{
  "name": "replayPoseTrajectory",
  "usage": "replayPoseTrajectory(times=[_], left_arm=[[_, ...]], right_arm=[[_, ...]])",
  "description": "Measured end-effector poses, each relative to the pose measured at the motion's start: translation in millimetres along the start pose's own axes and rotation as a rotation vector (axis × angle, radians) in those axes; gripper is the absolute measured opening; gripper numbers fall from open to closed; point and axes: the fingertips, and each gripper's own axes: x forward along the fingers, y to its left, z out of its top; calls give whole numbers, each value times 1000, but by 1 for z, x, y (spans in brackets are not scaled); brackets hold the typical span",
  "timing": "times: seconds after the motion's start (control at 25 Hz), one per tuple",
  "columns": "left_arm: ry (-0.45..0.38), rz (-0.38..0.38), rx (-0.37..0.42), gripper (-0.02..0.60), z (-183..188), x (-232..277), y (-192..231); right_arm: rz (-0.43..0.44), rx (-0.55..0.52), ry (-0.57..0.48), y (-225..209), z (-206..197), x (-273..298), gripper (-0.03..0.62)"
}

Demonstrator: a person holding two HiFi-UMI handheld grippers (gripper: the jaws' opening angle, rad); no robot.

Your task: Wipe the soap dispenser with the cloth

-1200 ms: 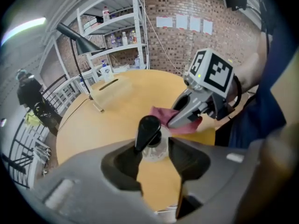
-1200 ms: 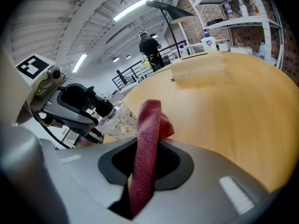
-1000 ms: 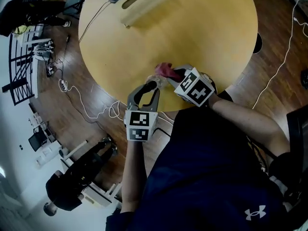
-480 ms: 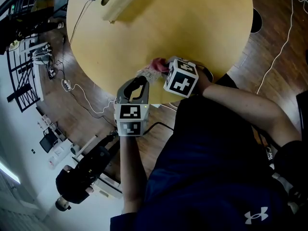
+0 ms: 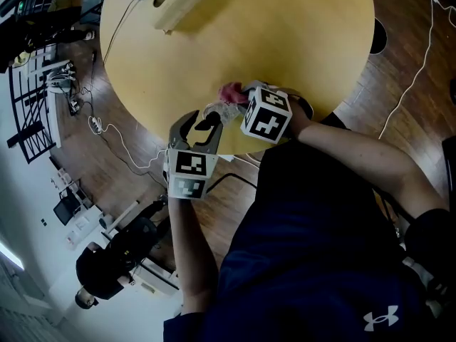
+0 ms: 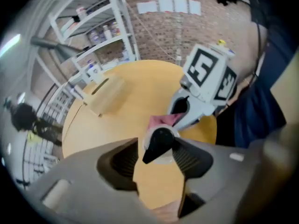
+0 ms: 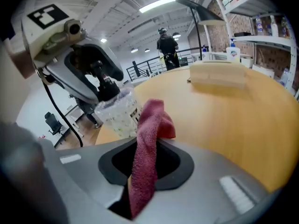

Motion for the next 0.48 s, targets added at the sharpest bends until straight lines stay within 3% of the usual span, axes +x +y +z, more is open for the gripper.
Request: replayPoseTrajectory(times=[0.12, 0.24, 0.36, 0.48], left_arm=[[-25, 4, -235, 227, 0, -2, -4], [0, 57, -308, 191, -1, -3, 0], [-9, 32, -255, 170, 4, -4, 1], [-6, -21, -39, 155, 2, -3, -3]], right_arm=[[14, 42, 36, 0, -13, 5, 76], [5, 28, -18, 5, 4, -6, 77], [-10, -31, -93, 11, 25, -22, 76], [-15, -64, -83, 10, 23, -18, 75]])
